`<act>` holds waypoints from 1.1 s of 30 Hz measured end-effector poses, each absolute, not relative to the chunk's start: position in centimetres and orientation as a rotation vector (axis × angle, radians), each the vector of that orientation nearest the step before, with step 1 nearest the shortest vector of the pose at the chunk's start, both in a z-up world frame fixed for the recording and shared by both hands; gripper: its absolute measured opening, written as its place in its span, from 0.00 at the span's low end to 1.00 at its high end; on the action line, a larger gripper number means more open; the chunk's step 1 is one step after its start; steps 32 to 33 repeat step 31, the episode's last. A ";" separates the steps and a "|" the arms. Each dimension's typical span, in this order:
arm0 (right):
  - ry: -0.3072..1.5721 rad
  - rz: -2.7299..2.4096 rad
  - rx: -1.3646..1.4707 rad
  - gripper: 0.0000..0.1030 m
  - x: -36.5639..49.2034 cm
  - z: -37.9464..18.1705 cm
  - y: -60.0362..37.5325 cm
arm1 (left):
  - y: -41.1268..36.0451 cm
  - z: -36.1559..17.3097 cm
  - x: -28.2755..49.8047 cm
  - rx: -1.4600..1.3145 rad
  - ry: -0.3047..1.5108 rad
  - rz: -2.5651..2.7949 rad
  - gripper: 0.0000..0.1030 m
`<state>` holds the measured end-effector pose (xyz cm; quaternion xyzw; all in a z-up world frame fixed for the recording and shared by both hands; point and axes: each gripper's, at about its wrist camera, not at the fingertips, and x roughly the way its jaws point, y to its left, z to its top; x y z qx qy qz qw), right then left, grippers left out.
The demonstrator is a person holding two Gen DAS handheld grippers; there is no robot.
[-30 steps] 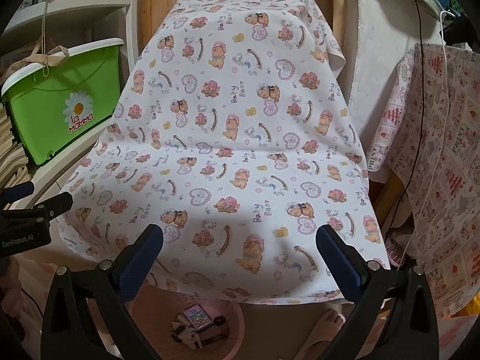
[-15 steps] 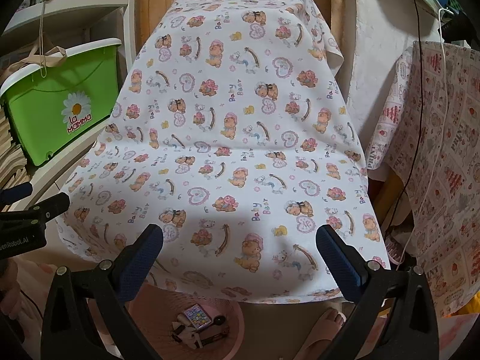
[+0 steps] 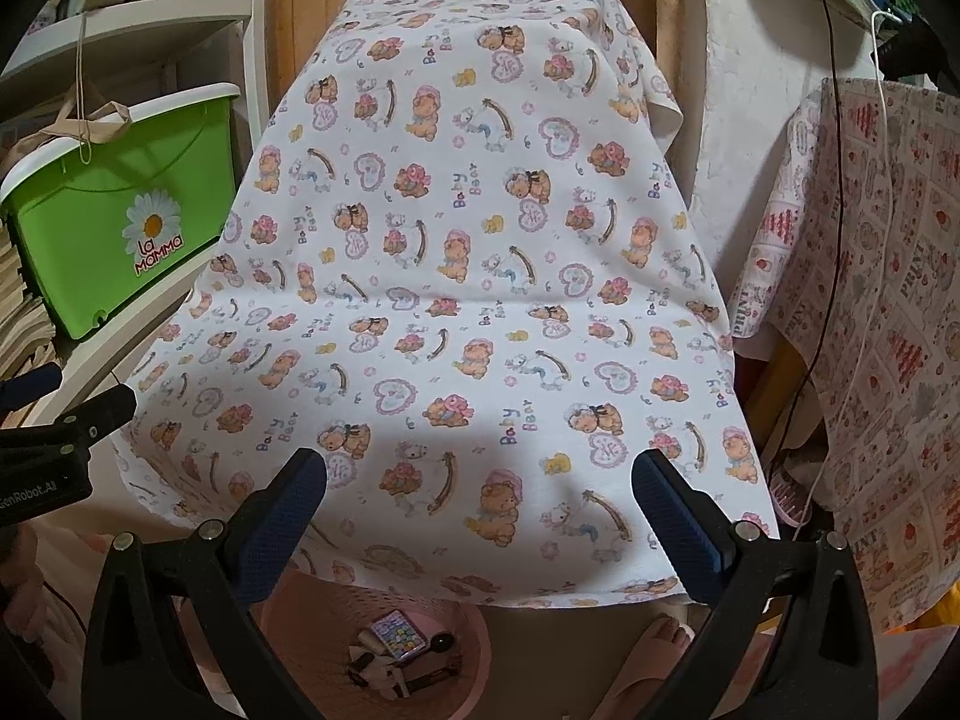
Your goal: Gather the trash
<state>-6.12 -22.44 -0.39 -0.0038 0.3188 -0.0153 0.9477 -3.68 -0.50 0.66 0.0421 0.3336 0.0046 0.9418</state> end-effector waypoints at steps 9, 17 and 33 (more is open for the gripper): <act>0.665 -0.029 -0.003 1.00 -5.8 -0.7 -22.4 | -0.6 0.5 -3.5 0.090 0.688 -0.003 0.99; 0.668 -0.025 -0.005 1.00 -5.8 -0.8 -22.1 | -0.8 0.7 -3.7 0.089 0.673 -0.014 0.99; 0.666 -0.026 -0.015 1.00 -5.9 -0.9 -22.1 | -0.7 0.8 -3.8 0.093 0.670 -0.015 0.99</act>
